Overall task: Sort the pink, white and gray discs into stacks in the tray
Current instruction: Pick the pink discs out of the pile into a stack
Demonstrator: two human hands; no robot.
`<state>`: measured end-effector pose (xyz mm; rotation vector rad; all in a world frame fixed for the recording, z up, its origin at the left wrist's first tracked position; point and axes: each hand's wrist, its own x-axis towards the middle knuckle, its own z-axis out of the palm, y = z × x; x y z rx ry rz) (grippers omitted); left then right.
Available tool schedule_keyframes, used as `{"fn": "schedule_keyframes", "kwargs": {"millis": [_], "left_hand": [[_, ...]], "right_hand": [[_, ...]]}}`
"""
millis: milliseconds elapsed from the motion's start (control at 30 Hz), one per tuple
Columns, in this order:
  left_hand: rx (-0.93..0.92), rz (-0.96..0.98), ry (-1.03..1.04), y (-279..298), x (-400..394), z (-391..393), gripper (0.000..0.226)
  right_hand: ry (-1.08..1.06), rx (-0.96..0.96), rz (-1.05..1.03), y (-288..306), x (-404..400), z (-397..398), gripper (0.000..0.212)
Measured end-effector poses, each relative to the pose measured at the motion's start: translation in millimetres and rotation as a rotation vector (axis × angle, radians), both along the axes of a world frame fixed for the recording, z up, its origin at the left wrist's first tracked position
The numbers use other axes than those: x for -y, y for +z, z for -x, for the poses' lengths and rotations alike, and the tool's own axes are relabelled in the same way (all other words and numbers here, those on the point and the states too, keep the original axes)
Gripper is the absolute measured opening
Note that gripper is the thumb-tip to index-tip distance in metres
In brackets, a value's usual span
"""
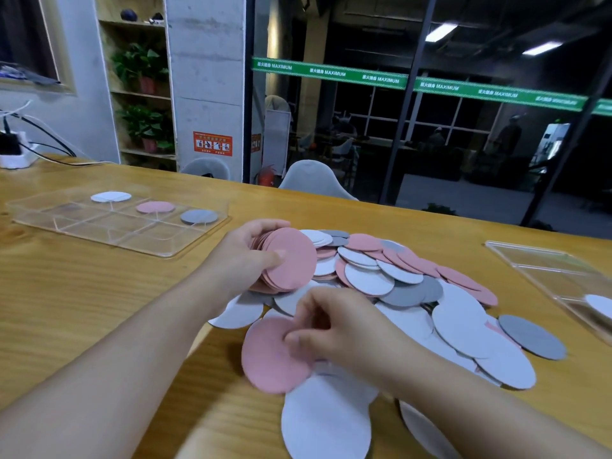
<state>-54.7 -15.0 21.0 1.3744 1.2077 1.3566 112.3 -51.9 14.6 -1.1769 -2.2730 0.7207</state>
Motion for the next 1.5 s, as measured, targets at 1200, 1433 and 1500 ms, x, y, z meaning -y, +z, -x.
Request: {"fn": "schedule_keyframes", "kwargs": {"millis": [1200, 1433, 1500], "left_hand": [[-0.542, -0.290, -0.156, -41.1, 12.3, -51.4, 0.060], [-0.493, -0.205, -0.220, -26.1, 22.2, -53.4, 0.055], [-0.392, -0.183, -0.204, -22.9, 24.3, -58.5, 0.055]], "right_hand": [[-0.111, -0.363, 0.135, -2.4, -28.2, -34.1, 0.044], [-0.295, -0.662, 0.185, 31.8, -45.4, -71.3, 0.032], [-0.471, -0.813, 0.151, 42.8, -57.7, -102.7, 0.026]]}}
